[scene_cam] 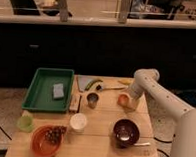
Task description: Place apple in paper cup
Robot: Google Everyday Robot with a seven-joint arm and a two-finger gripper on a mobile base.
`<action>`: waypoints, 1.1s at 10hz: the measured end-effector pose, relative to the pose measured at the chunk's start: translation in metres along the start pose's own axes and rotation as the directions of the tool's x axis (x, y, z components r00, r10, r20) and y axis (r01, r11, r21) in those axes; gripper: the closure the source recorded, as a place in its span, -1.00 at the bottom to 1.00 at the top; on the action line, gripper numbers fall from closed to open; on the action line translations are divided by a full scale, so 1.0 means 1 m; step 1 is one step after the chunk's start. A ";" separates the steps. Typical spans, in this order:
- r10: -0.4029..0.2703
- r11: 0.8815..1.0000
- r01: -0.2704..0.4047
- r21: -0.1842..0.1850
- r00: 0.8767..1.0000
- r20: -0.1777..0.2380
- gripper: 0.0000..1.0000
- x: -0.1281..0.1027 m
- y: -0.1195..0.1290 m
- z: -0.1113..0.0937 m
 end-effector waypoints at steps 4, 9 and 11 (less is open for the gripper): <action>-0.007 1.000 0.007 -0.001 1.000 0.000 -0.60 -0.002 0.001 -0.001; -0.017 1.000 0.017 0.000 1.000 0.001 -0.60 -0.004 0.002 -0.003; -0.019 1.000 0.019 0.000 1.000 0.000 -0.60 -0.004 0.002 -0.003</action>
